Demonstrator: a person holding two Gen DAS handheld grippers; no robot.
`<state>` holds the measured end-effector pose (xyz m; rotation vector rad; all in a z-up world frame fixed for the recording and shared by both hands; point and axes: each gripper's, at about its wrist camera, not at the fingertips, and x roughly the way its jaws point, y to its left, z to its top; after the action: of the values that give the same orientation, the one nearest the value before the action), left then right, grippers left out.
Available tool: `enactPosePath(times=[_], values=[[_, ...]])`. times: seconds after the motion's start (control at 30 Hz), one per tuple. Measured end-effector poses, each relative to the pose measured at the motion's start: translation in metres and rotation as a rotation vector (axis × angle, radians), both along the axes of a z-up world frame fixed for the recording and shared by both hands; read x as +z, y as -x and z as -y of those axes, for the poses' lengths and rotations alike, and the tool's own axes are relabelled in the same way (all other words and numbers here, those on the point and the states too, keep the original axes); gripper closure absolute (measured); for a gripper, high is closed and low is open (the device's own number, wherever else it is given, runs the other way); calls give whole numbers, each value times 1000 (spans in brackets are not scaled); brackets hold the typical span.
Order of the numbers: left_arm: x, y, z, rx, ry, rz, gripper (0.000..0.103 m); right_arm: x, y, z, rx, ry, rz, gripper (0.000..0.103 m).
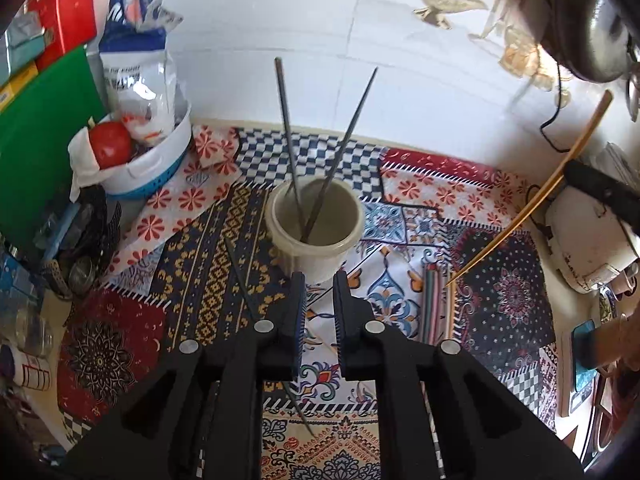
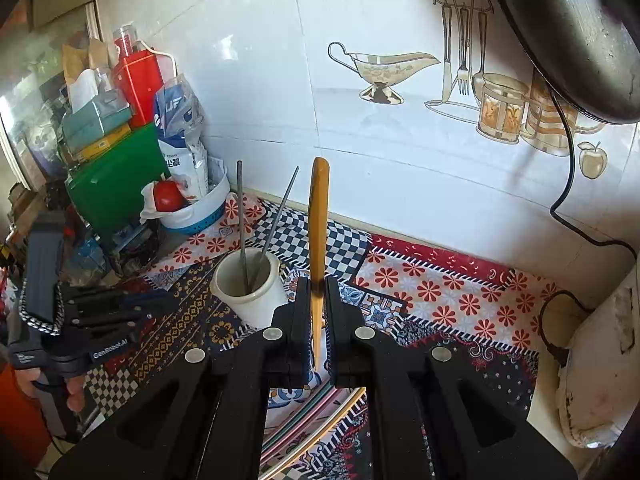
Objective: Organize utensils
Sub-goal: 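Lift both held sticks upright and carry them toward the white cup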
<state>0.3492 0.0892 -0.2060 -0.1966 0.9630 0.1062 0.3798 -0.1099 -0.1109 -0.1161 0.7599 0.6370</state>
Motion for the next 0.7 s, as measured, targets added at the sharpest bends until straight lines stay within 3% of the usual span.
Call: enactPosePath(times=[0.27, 0.47, 0.7], values=[[-65, -10, -56, 140, 90, -171, 88, 9, -15, -17, 37, -19, 23, 98], [-107, -21, -67, 145, 172, -265, 88, 16, -24, -37, 68, -38, 37, 98], [-129, -45, -64, 135, 136, -307, 88, 18, -33, -64, 108, -60, 31, 98]])
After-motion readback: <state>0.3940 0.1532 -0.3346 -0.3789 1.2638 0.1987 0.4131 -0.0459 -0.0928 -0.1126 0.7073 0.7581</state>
